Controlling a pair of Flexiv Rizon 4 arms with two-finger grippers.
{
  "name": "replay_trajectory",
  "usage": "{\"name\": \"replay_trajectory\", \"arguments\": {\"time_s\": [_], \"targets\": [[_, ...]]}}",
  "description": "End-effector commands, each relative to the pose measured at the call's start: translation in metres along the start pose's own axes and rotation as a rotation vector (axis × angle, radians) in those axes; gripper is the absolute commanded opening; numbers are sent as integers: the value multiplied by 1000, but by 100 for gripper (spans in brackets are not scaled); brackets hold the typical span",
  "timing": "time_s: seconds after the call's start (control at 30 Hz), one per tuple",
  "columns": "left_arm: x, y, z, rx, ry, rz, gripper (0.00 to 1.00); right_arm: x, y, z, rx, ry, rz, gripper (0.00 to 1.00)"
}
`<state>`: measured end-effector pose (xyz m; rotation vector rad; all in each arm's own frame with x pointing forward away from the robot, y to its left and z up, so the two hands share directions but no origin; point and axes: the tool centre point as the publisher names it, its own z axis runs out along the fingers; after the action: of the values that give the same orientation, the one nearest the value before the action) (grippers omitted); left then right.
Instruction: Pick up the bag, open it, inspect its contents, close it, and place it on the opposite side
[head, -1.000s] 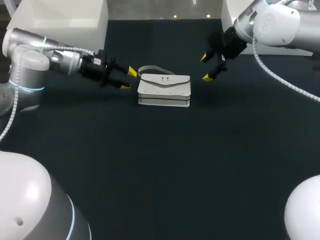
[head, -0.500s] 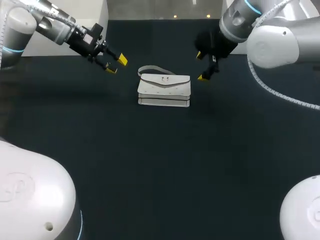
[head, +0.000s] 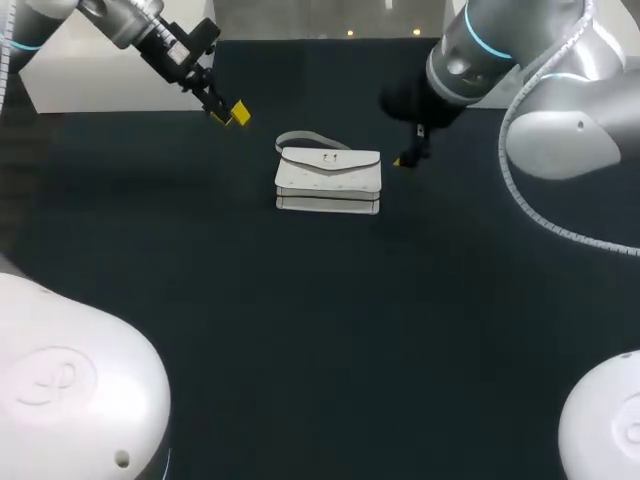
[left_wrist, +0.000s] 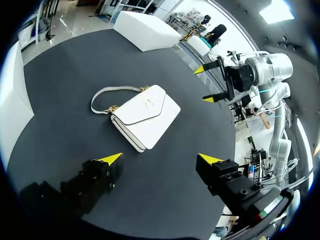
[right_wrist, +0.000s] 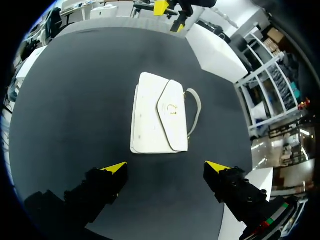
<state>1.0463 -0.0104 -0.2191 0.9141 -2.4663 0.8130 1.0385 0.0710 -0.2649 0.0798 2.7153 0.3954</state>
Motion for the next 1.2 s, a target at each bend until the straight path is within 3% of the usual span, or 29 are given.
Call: {"name": "replay_trajectory", "arguments": {"time_s": [0.03,0.2,0.33,0.43,0.7,0.83,1.2], "targets": [[-6,-5,-1,-52,16,0,100,1,2,2,9,-21,2,100],[-6,-7,1,-49,2,30,100,1,2,2,9,-21,2,100],[-17,-21,-3,11,-85,151,100,-5,25,-2,3,-111,-134,100],[-23,-30,-6,17,-167,275,100,2,35,-2,6,-189,-192,100],[-19,-39,-3,53,-314,615,100,24,45,11,6,-248,-228,100],[-13,-42,2,63,-307,706,100,31,48,18,-2,-258,-238,100],[-11,-44,3,49,-304,688,100,42,45,23,15,-221,-206,100]]}}
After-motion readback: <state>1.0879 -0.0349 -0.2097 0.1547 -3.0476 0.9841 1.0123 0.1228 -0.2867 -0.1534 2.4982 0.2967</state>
